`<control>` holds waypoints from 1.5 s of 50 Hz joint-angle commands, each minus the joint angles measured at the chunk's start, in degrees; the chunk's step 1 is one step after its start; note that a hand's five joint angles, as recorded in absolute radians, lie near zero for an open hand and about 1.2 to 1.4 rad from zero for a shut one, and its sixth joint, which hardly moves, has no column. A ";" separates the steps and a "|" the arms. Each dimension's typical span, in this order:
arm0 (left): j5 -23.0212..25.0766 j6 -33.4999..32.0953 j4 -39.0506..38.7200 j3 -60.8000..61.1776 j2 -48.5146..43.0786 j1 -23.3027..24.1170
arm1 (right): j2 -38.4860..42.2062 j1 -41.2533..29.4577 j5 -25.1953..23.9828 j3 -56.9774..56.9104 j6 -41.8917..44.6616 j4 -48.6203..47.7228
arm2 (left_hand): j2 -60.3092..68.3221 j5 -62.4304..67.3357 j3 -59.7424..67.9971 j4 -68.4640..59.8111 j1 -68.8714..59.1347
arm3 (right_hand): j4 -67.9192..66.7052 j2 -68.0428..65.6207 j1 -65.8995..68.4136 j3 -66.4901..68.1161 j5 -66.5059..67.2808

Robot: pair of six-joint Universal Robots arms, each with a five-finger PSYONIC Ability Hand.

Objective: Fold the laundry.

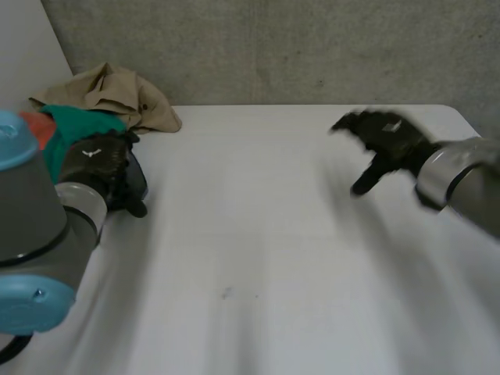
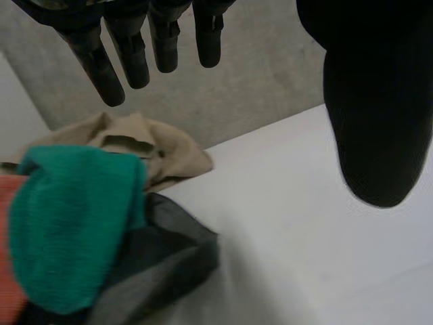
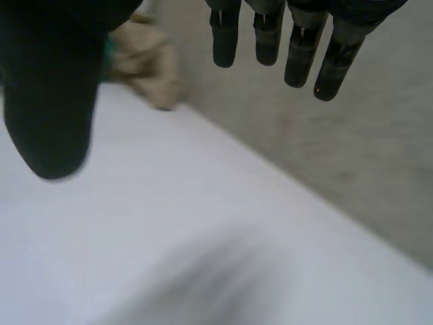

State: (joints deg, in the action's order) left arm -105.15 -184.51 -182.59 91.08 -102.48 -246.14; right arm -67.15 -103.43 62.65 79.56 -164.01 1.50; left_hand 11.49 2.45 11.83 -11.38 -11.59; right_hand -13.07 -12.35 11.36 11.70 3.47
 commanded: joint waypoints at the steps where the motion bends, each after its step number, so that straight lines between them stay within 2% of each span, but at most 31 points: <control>1: -0.32 -12.52 -0.14 -2.83 -0.79 -9.68 | -0.27 -5.82 -0.25 12.10 2.90 -4.48 | -0.27 -1.23 -0.61 0.16 0.37 | 3.07 2.35 -1.36 -1.70 -3.47; 5: -0.59 -17.44 0.04 -3.54 -1.58 -15.83 | -0.09 -5.47 -0.42 14.65 4.92 -5.54 | 0.91 -0.05 0.57 -1.03 -0.81 | 3.07 2.35 -1.36 -1.70 -3.47; 12: -0.76 -23.78 -1.45 -4.41 -4.82 -22.53 | -0.18 -5.21 -0.42 15.89 5.89 -5.98 | 0.74 -0.22 0.40 -0.86 -0.64 | 3.07 2.35 -1.36 -1.70 -3.47; 17: -0.76 -26.51 -1.72 -4.42 -7.90 -25.61 | -0.18 -5.29 -0.42 15.81 5.98 -5.98 | 0.74 -0.22 0.40 -0.86 -0.64 | 3.07 2.35 -1.36 -1.70 -3.47; 25: -1.11 -28.18 -4.61 -5.12 -13.08 -27.54 | -0.18 -5.21 -0.77 16.51 5.81 -6.24 | 3.59 2.63 3.24 -3.70 -3.48 | 3.07 2.35 -1.36 -1.70 -3.47; 27: -1.64 -28.27 -5.41 -5.29 -13.97 -28.07 | -0.18 -5.29 -0.77 16.68 5.81 -6.60 | 10.29 9.33 9.95 -10.40 -10.19 | 3.07 2.35 -1.36 -1.70 -3.47; 28: -2.69 -28.79 -5.76 -5.64 -14.84 -28.51 | -0.18 -5.21 -0.77 16.95 5.89 -7.03 | 22.32 21.36 21.98 -22.44 -22.22 | 3.07 2.35 -1.36 -1.70 -3.47; 29: -3.04 -29.06 -5.85 -5.73 -15.02 -28.60 | -0.18 -5.21 -0.77 17.12 5.89 -7.12 | 25.77 24.81 25.43 -25.89 -25.67 | 3.07 2.35 -1.36 -1.70 -3.47; 32: -4.71 -30.03 -6.11 -6.17 -15.20 -28.69 | -0.18 -5.21 -0.77 17.30 5.89 -7.21 | 62.21 61.25 61.86 -62.32 -62.11 | 3.07 2.35 -1.36 -1.70 -3.47; 33: -5.68 -30.03 -6.37 -6.52 -14.68 -28.69 | -0.27 -5.12 -0.69 17.30 5.89 -7.21 | 68.45 67.49 68.10 -68.56 -68.35 | 3.07 2.35 -1.36 -1.70 -3.47; 34: -6.21 -30.03 -6.73 -6.79 -14.24 -28.60 | -0.35 -5.12 -0.69 17.30 5.89 -7.21 | 68.51 67.55 68.17 -68.62 -68.41 | 3.07 2.35 -1.36 -1.70 -3.47; 37: -7.70 -30.03 -8.22 -7.93 -13.27 -27.11 | -0.53 -5.03 -0.51 17.21 5.89 -7.21 | 68.51 67.55 68.17 -68.62 -68.41 | 3.07 2.35 -1.36 -1.70 -3.47; 43: -8.06 -29.41 -9.80 -12.23 -5.19 -18.60 | -1.23 -5.03 -0.42 17.30 5.89 -7.21 | 68.51 67.55 68.17 -68.62 -68.41 | 3.07 2.35 -1.36 -1.70 -3.47; 45: -7.88 -29.59 -9.89 -12.85 -4.48 -16.57 | -1.41 -5.03 -0.42 17.30 5.89 -7.21 | 68.51 67.55 68.17 -68.62 -68.41 | 3.07 2.35 -1.36 -1.70 -3.47; 49: -7.36 -29.33 -9.89 -14.52 -3.86 -7.71 | -1.85 -4.94 -0.51 17.39 5.89 -7.21 | 68.51 67.55 68.17 -68.62 -68.41 | 3.07 2.35 -1.36 -1.70 -3.47; 53: -7.44 -30.20 -9.72 -14.53 -3.95 -4.00 | -1.94 -4.77 -0.68 17.39 5.89 -7.21 | 66.53 65.57 66.19 -66.65 -66.43 | 3.07 2.35 -1.36 -1.70 -3.47; 55: -7.53 -30.21 -9.72 -13.91 -4.13 -4.43 | -1.94 -4.59 -0.77 17.39 5.89 -7.21 | 26.83 25.87 26.49 -26.95 -26.73 | 3.07 2.35 -1.36 -1.70 -3.47; 56: -8.31 -30.38 -9.63 -12.95 -4.39 -5.65 | -1.94 -4.07 -0.86 17.48 5.89 -7.21 | 0.00 -0.95 -0.34 -0.12 0.10 | 3.07 2.35 -1.36 -1.70 -3.47; 59: -8.23 -30.82 -9.45 -11.28 -5.09 -9.16 | -1.94 -3.36 -0.95 17.39 5.89 -7.21 | 0.08 -0.88 -0.26 -0.19 0.02 | 3.07 2.35 -1.36 -1.70 -3.47; 60: -8.23 -31.17 -9.37 -10.23 -5.70 -12.14 | -1.94 -3.19 -0.95 17.30 5.89 -7.21 | -0.76 -1.72 -1.11 0.65 0.86 | 3.07 2.35 -1.36 -1.70 -3.47; 63: -7.80 -31.35 -9.37 -8.73 -6.85 -17.16 | -1.94 -3.36 -0.95 16.86 5.89 -7.21 | -0.77 -1.73 -1.11 0.66 0.87 | 3.07 2.35 -1.36 -1.70 -3.47; 75: -7.53 -32.57 -10.16 -10.13 -15.81 -25.52 | -1.85 -3.36 -0.95 17.30 5.89 -7.21 | 1.41 0.46 1.07 -1.53 -1.31 | 3.07 2.35 -1.36 -1.70 -3.47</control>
State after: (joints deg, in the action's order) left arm -112.78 -216.02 -192.51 82.06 -114.39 -267.91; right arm -69.03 -106.82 61.69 96.59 -158.11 -5.71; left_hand 10.96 2.36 12.10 -11.78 -11.46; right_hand -13.07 -12.35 11.36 11.70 3.47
